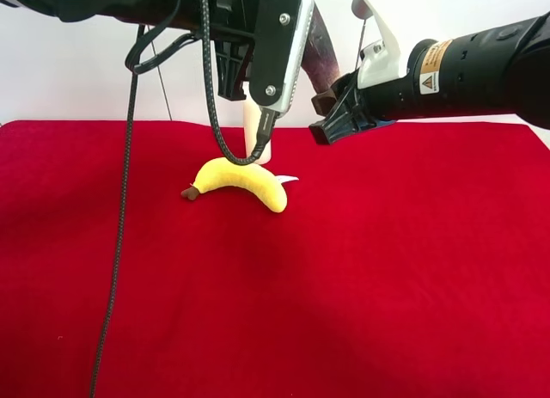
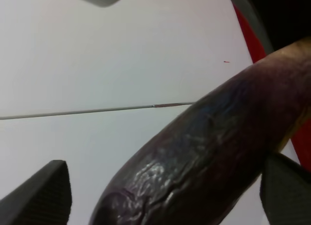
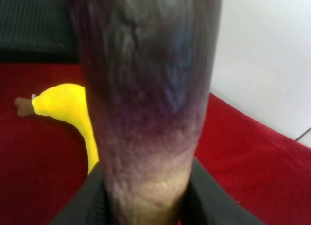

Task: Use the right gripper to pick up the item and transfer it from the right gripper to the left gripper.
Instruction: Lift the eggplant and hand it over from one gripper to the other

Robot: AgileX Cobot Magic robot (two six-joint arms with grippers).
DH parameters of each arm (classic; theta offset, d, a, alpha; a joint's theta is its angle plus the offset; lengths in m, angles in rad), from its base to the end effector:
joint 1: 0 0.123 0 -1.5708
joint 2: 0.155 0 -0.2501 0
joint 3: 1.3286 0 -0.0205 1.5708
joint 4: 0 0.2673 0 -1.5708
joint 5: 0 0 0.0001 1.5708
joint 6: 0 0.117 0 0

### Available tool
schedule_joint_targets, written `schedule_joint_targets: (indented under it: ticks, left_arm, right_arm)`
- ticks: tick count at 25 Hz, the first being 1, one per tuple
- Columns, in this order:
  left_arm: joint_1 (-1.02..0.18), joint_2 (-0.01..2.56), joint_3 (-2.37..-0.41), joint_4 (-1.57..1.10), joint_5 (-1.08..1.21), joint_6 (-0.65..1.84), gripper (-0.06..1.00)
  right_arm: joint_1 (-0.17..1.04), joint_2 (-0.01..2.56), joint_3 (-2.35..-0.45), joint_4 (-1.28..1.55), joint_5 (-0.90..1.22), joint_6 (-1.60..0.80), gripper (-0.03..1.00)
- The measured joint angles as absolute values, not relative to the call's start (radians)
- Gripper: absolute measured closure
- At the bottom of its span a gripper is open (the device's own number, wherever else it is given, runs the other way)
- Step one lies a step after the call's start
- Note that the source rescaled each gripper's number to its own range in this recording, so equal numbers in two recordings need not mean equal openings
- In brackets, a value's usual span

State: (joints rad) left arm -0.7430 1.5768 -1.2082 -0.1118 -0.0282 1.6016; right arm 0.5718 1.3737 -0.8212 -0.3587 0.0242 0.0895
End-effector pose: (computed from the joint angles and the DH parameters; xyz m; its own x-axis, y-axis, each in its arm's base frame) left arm 0.3065 -0.2810 0.2859 0.6571 0.7498 -0.0775 0.2385 -0.1093 0.9650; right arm 0.2872 0.1836 0.2163 -0.2379 -0.4692 -0.8504 -0.6204 0.7471 -0.2387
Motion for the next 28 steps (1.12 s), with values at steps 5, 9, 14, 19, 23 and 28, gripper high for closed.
schedule_joint_targets:
  ticks: [5,9,14,19,23,28]
  left_arm:
    - [-0.743,1.577,-1.208,-0.112,-0.028,1.602,0.39]
    - [-0.743,1.577,-1.208,-0.112,-0.032,1.603,0.39]
    - [-0.745,1.577,-1.208,-0.112,-0.038,1.664,0.39]
    - [-0.746,1.577,-1.208,-0.113,-0.039,1.723,0.39]
    - [-0.746,1.577,-1.208,-0.113,-0.039,1.725,0.39]
    - [-0.746,1.595,-1.208,-0.113,-0.055,1.729,0.39]
  right_arm:
    - [0.572,1.374,-0.821,-0.356,0.024,0.090,0.97]
    - [0.572,1.374,-0.821,-0.356,0.024,0.090,0.97]
    - [0.572,1.374,-0.822,-0.355,0.023,0.090,0.97]
    - [0.572,1.374,-0.822,-0.355,0.021,0.090,0.97]
    - [0.572,1.374,-0.822,-0.355,0.020,0.090,0.97]
    - [0.570,1.374,-0.822,-0.355,0.020,0.094,0.97]
